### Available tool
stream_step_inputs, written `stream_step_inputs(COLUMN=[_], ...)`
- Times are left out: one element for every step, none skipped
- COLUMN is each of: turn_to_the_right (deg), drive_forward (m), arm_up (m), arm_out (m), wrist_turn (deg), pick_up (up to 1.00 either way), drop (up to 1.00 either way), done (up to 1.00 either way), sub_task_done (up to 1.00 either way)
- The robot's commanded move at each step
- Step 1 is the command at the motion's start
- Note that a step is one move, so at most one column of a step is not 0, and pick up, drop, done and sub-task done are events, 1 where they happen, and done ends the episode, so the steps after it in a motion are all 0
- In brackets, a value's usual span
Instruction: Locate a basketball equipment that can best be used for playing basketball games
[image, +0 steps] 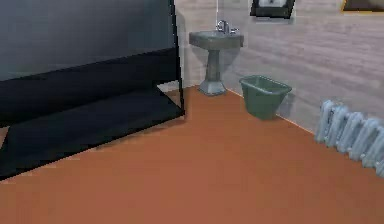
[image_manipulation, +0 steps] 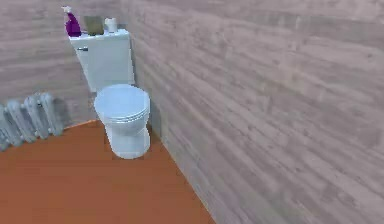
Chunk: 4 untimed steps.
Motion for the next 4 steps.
stream_step_inputs(turn_to_the_right=[-45.0,-30.0,0.0,0.0], drive_forward=[0.00,0.00,1.00,0.50], arm_up=[0.00,0.00,0.00,0.00], arm_out=[0.00,0.00,0.00,0.00], wrist_turn=[0.0,0.0,0.0,0.0], pick_up=[0.00,0.00,0.00,0.00], drop=[0.00,0.00,0.00,0.00], done=[0.00,0.00,0.00,0.00], sub_task_done=[0.00,0.00,0.00,0.00])
